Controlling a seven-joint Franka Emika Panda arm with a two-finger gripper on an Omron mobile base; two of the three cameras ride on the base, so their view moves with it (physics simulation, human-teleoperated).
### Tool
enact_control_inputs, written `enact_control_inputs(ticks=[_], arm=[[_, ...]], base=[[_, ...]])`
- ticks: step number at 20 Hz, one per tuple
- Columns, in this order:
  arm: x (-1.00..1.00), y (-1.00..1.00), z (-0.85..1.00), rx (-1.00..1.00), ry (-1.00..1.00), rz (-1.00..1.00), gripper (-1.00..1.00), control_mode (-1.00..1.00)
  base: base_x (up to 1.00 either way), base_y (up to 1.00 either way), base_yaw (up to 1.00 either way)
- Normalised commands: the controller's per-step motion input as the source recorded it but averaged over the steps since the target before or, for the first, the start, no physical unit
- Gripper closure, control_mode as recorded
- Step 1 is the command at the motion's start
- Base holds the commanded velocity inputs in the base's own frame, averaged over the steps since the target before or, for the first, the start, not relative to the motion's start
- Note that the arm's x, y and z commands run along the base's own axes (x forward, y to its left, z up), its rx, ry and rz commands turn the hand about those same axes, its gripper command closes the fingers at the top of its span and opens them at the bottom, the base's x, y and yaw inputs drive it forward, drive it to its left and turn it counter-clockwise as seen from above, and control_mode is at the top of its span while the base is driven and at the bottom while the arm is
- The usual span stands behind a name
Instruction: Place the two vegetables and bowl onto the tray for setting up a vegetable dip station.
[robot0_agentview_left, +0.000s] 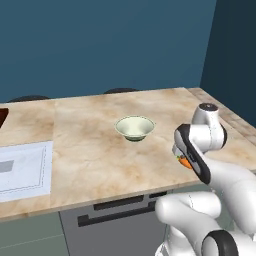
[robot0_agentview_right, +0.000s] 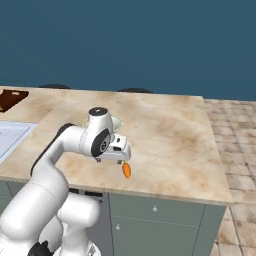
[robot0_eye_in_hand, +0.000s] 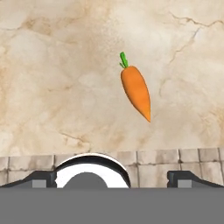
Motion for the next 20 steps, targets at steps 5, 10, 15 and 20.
enact_control_inputs(ticks=[5, 10, 15, 20], arm=[[0.25, -0.16, -0.20, 0.00, 0.00, 0.01, -1.00, -1.00], [0.19, -0.12, -0.25, 0.00, 0.00, 0.01, -1.00, -1.00], [0.21, -0.08, -0.29, 0.00, 0.00, 0.02, -1.00, -1.00], [0.19, -0.07, -0.23, 0.00, 0.00, 0.02, -1.00, -1.00]], base=[[0.00, 0.00, 0.00], [0.00, 0.00, 0.00], [0.00, 0.00, 0.00], [0.00, 0.00, 0.00]])
